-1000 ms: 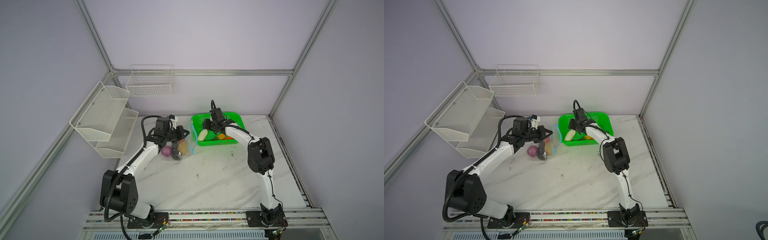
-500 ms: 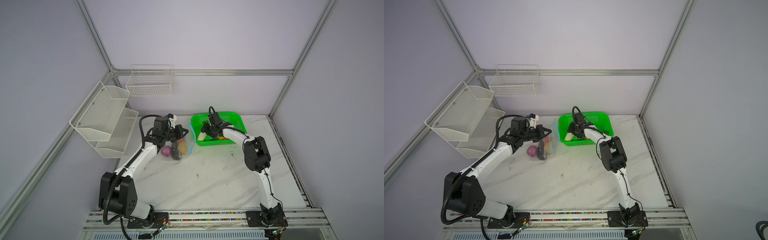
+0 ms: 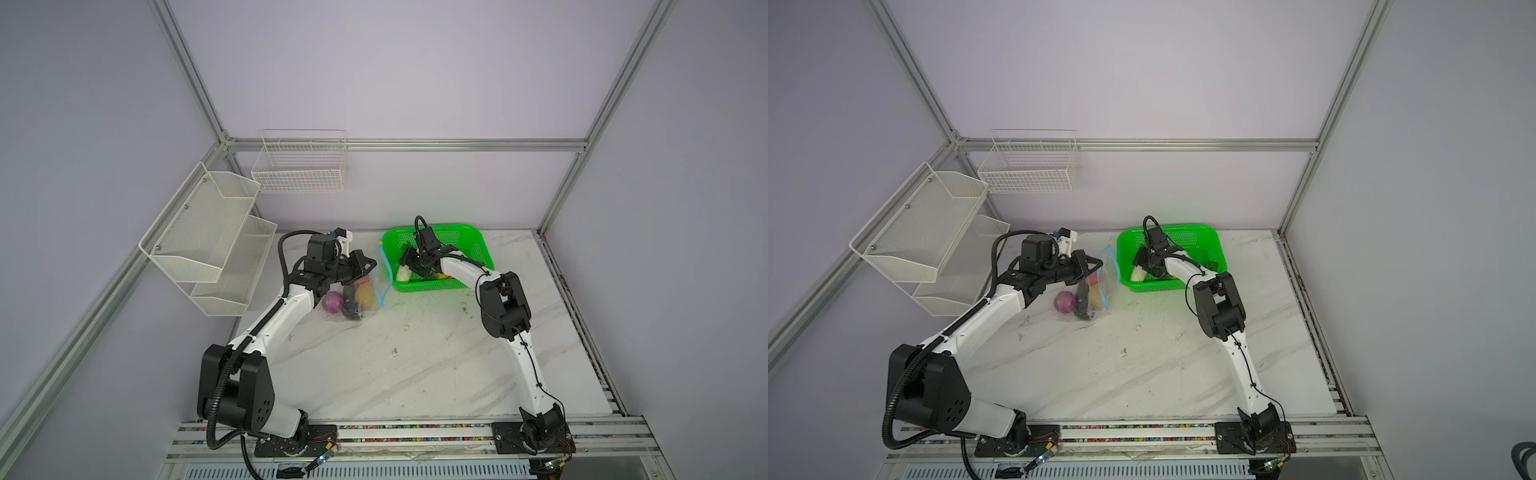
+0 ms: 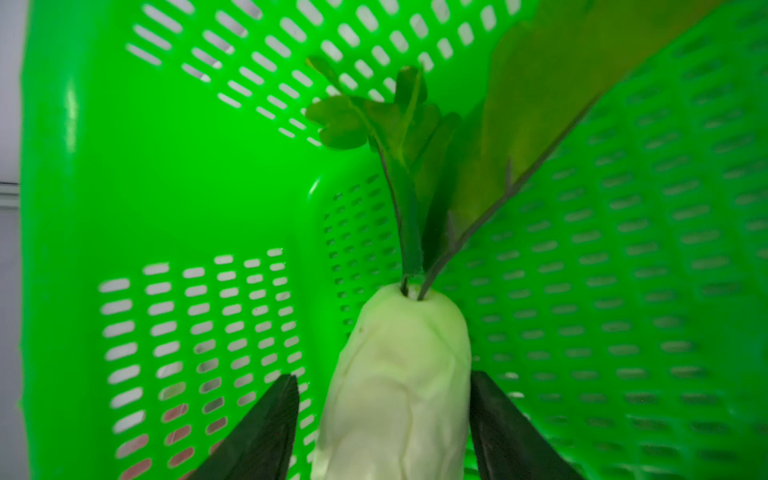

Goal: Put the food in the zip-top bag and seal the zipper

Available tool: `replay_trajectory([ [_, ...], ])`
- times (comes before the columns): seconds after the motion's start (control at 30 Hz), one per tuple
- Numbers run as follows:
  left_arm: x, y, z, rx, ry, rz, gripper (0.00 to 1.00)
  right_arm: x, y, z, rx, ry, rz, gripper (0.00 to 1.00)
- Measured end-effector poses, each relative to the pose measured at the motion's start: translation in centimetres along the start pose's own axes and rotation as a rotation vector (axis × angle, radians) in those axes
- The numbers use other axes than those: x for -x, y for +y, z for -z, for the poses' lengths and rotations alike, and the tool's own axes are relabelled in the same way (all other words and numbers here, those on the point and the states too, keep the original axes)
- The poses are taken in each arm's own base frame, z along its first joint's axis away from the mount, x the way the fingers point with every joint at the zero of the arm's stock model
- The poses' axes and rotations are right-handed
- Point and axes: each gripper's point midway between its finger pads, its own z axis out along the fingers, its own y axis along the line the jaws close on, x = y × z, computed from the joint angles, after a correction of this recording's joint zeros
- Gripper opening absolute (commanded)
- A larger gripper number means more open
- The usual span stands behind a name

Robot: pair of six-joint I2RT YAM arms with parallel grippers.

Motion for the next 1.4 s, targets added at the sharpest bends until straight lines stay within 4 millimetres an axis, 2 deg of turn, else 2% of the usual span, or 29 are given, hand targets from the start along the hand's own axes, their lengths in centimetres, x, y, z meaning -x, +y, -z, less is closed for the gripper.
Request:
replay_trajectory([
  [0.4,0.0,0.1,0.1,-0.002,-0.001,0.002,0.0,0.8,-1.0,-1.0,-0.008,-0.005,-0.013,0.6],
  [0.8,0.0,0.1,0.2,-0.002,-0.001,0.002,0.0,0.8,-0.3,-1.3,0.022,0.01,-0.015,0.47],
  [1.0,0.1,0.1,0.2,-0.002,-0.003,0.003,0.0,0.7,-0.1,-1.3,0.032,0.016,-0.014,0.46],
  [1.07,0.2,0.2,0.3,0.0,-0.004,0.004,0.0,0.9,0.0,-1.2,0.034,0.013,-0.012,0.48],
  [1.27,0.0,0.8,0.4,0.008,-0.004,0.012,0.0,2.1,0.9,-0.2,0.027,-0.017,0.032,0.66],
  [1.4,0.0,0.8,0.4,0.007,-0.004,0.013,0.0,1.9,0.3,-0.2,-0.004,-0.014,0.056,0.69],
])
